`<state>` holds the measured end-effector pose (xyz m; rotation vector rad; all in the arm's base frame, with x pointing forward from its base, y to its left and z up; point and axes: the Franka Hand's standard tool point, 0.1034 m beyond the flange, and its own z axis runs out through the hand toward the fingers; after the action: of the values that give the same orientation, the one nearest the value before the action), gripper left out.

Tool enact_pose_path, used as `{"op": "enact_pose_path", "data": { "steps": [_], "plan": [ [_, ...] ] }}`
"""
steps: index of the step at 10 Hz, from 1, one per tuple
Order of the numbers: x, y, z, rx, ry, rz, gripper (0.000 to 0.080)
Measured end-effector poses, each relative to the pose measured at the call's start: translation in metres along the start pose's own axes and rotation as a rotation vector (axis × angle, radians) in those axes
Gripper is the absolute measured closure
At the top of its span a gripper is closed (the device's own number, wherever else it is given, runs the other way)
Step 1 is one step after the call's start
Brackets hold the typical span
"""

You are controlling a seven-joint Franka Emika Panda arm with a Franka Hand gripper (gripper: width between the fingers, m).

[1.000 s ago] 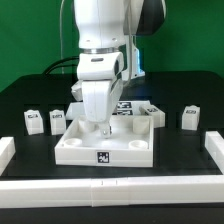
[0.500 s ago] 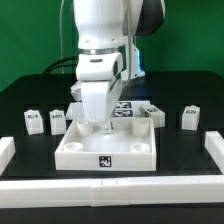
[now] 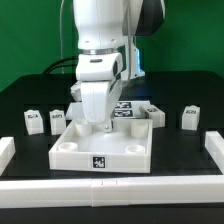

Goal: Assemble one leg

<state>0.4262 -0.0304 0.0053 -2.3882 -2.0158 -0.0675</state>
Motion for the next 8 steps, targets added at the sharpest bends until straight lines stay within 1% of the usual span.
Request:
{"op": "enact_pose_path", "data": {
  "steps": [3,4,5,7,8],
  "plan": [
    [0.001,0.0,0.0,0.0,0.0,-0.003,0.0742],
    [0.017,0.003,0.0,0.004,-0.001,-0.039,0.0742],
    [0.036,0.009,0.002,-0.002,0.003,-0.072,0.0742],
    [0.065,0.021,0.003,0.009,-0.001,-0.108,0.0742],
    [0.076,0.03,0.003,0.002,0.003,-0.117,0.0742]
  ]
}}
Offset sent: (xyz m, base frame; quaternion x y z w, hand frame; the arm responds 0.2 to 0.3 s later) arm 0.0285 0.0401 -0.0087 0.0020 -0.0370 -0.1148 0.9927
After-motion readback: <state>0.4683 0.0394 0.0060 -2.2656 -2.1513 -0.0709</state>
